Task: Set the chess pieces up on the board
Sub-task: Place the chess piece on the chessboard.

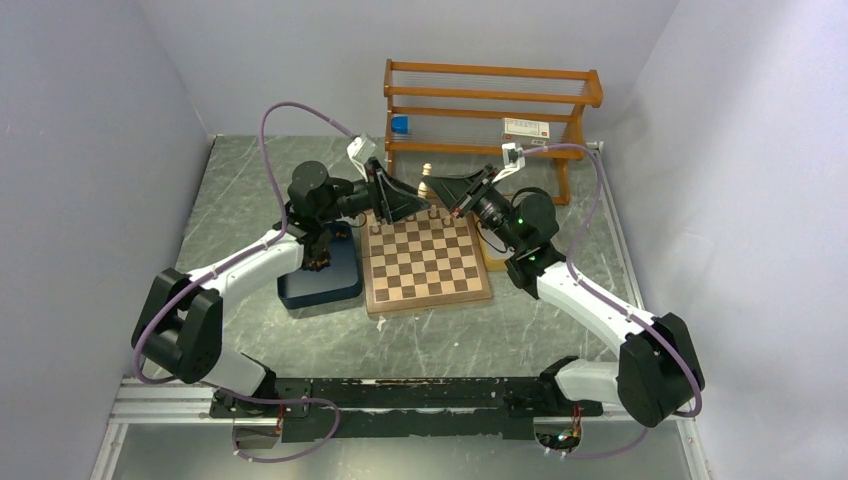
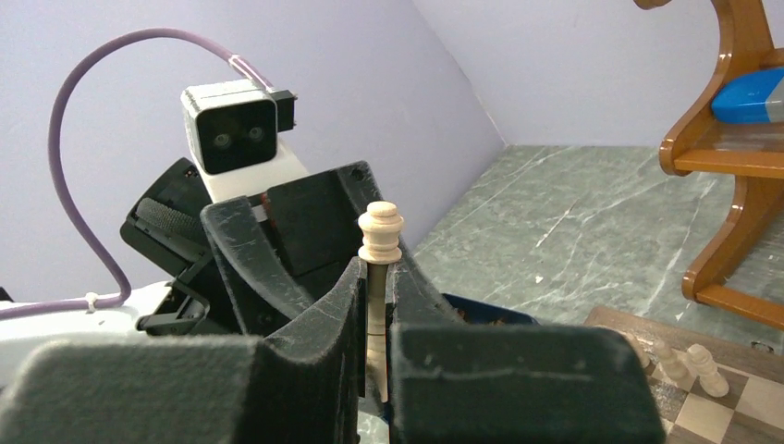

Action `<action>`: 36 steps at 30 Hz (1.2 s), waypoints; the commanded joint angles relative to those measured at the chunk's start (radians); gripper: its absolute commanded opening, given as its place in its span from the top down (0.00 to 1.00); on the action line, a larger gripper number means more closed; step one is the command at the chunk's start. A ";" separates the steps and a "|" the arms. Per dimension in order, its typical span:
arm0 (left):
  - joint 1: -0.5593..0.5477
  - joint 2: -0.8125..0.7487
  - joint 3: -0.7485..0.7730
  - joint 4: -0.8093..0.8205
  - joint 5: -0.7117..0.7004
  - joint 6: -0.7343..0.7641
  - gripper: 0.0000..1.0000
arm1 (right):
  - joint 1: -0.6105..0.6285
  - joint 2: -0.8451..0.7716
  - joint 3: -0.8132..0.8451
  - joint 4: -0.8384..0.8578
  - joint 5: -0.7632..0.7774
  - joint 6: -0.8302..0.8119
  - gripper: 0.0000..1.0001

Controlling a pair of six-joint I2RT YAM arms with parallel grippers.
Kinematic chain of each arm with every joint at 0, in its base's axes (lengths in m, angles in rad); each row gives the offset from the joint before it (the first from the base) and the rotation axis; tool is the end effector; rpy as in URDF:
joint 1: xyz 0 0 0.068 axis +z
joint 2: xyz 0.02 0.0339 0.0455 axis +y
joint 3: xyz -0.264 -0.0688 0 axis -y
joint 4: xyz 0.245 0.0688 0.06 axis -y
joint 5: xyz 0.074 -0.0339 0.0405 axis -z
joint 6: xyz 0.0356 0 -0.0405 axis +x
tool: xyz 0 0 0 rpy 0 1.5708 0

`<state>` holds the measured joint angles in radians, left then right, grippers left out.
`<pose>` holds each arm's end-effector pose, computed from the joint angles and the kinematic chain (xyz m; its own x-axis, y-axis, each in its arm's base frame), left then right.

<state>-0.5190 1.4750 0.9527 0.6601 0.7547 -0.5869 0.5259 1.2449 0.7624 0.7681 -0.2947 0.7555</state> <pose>0.2797 -0.1878 0.3198 -0.4271 -0.2206 -0.8769 0.8575 0.2087 -0.4702 0.2405 0.1515 0.3335 -0.3172 0.5745 -0.7546 -0.6922 0.4036 0.5983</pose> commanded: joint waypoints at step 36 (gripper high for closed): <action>0.151 -0.110 0.115 -0.658 -0.114 0.107 0.82 | 0.022 0.059 -0.148 0.022 -0.023 -0.607 0.92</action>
<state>-0.3740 1.3617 1.0153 0.0967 0.6418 -0.4866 0.5335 1.2324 0.6270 0.7128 -0.2951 0.2234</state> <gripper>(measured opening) 0.242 0.118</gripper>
